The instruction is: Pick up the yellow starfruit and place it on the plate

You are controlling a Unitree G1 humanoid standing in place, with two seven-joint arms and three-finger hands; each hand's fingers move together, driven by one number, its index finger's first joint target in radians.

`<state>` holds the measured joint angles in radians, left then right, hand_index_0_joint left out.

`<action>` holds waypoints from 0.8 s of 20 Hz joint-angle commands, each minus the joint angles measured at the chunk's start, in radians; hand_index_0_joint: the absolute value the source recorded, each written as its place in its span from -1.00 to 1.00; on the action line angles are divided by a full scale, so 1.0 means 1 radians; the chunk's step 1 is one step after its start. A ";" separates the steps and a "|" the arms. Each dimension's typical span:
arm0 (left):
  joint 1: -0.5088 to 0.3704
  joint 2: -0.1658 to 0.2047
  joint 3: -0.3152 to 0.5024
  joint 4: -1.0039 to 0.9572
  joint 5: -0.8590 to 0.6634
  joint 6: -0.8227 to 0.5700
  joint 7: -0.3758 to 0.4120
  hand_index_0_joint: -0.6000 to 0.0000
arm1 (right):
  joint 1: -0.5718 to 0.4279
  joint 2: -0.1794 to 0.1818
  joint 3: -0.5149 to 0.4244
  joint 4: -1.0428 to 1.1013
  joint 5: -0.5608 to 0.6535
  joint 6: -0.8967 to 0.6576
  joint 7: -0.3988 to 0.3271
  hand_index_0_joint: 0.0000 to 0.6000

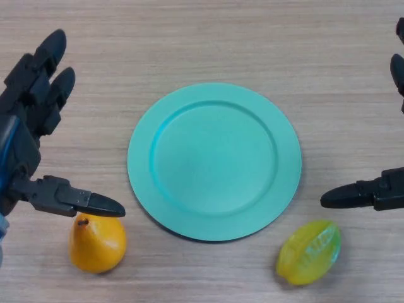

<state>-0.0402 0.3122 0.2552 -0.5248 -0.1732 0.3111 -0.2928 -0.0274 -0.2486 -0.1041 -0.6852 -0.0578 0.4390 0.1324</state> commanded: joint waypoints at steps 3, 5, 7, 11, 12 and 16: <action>-0.017 0.026 0.050 -0.050 -0.015 -0.182 -0.014 1.00 | -0.019 -0.025 -0.071 -0.067 -0.031 -0.148 0.009 -1.00; -0.018 0.025 0.057 -0.066 -0.053 -0.154 -0.005 1.00 | -0.020 -0.027 -0.072 -0.068 -0.033 -0.138 0.018 -1.00; -0.019 0.023 0.048 -0.070 -0.061 -0.143 0.009 1.00 | -0.013 -0.027 -0.073 -0.064 -0.038 -0.146 0.027 -1.00; -0.017 0.022 0.057 -0.090 -0.080 -0.125 0.014 1.00 | 0.023 -0.020 -0.079 -0.086 -0.028 -0.149 0.064 -1.00; -0.014 0.020 0.056 -0.088 -0.081 -0.133 0.022 1.00 | 0.062 -0.015 -0.089 -0.104 -0.026 -0.155 0.105 -1.00; -0.038 0.040 0.065 -0.069 -0.079 -0.135 0.026 1.00 | 0.178 0.017 -0.104 -0.077 -0.061 -0.274 0.206 -1.00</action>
<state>-0.0468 0.3109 0.2567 -0.5462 -0.2210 0.2857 -0.2960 0.1621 -0.2176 -0.1442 -0.7109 -0.1151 0.3111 0.3511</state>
